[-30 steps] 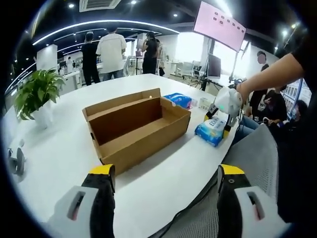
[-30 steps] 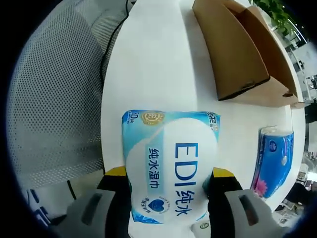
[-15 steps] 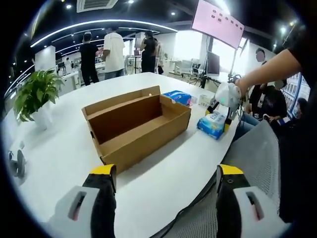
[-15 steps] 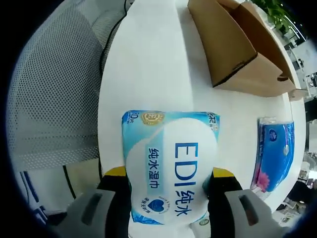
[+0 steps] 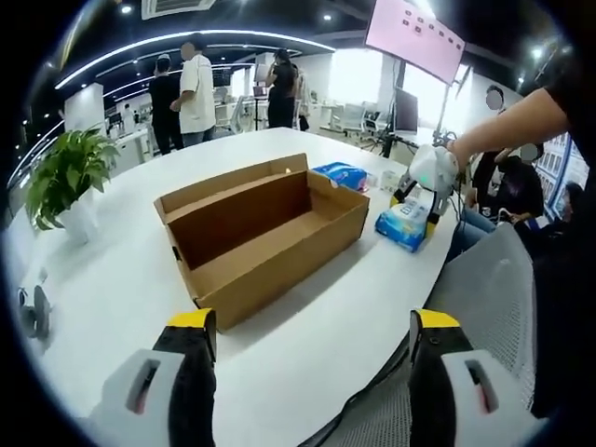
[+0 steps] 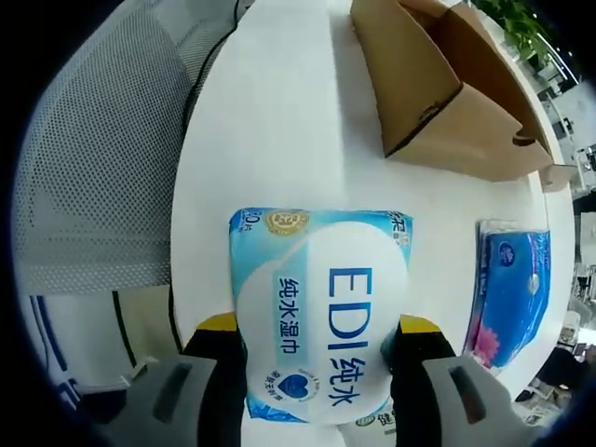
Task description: Operate the shoe box by opening the lid, removing the specified soft item, and placing it in the target area until the item is outside and the box remains undamaged.
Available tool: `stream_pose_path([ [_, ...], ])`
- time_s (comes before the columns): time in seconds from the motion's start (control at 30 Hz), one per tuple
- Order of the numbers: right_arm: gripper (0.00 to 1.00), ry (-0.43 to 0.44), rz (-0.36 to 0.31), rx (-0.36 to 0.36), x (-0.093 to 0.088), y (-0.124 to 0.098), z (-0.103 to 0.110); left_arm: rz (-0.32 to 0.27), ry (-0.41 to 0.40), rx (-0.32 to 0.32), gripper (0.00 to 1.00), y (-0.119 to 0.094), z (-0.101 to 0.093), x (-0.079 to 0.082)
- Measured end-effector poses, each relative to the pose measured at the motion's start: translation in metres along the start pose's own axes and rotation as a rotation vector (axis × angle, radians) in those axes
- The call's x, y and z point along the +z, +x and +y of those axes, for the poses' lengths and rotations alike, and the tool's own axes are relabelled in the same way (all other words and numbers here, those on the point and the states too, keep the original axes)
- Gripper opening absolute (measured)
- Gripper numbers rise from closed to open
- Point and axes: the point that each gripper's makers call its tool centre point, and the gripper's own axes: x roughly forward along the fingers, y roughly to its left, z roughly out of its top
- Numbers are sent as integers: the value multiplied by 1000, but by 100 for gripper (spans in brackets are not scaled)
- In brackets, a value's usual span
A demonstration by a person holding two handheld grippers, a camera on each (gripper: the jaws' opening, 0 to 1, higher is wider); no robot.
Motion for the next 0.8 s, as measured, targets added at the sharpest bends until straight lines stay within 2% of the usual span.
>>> stream_pose_path([
  [0.23,59,-39,-10,7,-1,1,-8,25,18,1,86,1,2,0],
  [0.57,59,-36,-9,9,-3,3,-31,54,1,17,86,0,5,-10],
  [0.8,59,-46,-11,11,-3,4,-42,62,22,32,81,-3,8,-10],
])
